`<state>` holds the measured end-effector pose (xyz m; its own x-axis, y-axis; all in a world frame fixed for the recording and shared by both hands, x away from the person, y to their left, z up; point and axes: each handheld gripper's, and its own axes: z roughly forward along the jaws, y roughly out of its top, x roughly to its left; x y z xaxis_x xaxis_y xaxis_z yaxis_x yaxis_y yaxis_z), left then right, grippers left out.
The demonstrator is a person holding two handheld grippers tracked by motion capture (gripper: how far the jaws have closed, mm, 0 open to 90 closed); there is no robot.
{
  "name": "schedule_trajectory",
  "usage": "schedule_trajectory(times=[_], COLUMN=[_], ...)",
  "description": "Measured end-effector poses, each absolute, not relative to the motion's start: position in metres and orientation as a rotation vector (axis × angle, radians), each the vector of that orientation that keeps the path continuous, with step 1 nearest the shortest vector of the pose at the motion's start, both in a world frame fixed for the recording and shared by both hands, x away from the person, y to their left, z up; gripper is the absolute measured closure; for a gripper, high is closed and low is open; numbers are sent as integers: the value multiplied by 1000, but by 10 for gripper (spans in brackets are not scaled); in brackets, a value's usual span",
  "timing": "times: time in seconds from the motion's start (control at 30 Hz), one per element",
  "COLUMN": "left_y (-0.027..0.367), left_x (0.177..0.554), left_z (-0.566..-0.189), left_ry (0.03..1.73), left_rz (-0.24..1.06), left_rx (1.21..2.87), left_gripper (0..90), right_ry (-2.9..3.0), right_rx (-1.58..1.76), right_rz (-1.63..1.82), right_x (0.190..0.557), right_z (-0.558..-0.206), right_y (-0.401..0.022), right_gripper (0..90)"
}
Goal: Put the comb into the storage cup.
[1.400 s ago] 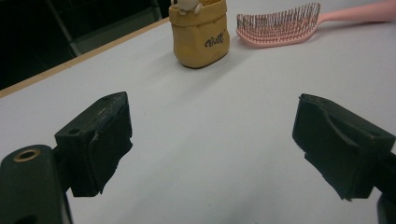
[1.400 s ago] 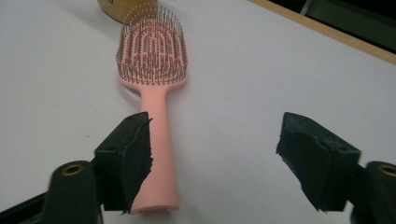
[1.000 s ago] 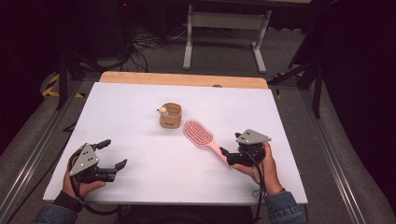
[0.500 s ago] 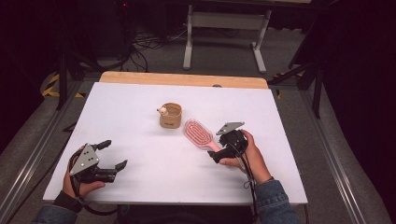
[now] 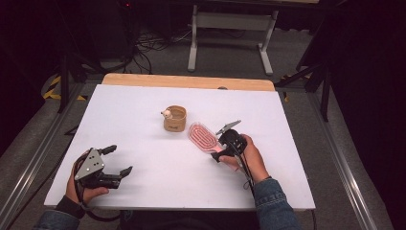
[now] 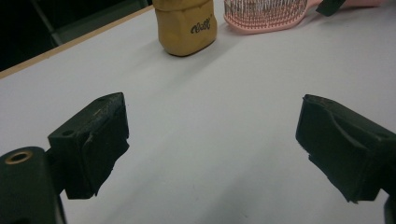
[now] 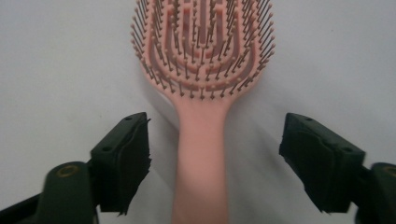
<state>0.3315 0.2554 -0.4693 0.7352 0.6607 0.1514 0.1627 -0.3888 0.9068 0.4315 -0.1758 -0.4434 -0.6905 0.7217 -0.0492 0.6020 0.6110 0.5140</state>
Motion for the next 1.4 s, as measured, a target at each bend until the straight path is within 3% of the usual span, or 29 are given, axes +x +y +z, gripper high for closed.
schedule_trajectory(times=[0.17,0.4,0.5,1.4], left_y=[254,254,254,256], left_x=[332,332,332,332], left_z=[-470,-470,-470,-468], left_ry=[630,627,625,646], left_rz=[620,612,607,610], left_rx=[1937,1944,1944,1917], left_gripper=[107,107,107,93], right_ry=[2606,2596,2589,2430], right_rx=[1091,1049,1022,965], right_rz=[697,729,737,973], right_x=[433,431,428,408], right_z=[-447,-446,-447,-431], right_y=[-176,-175,-174,-186], right_gripper=[394,650,685,691])
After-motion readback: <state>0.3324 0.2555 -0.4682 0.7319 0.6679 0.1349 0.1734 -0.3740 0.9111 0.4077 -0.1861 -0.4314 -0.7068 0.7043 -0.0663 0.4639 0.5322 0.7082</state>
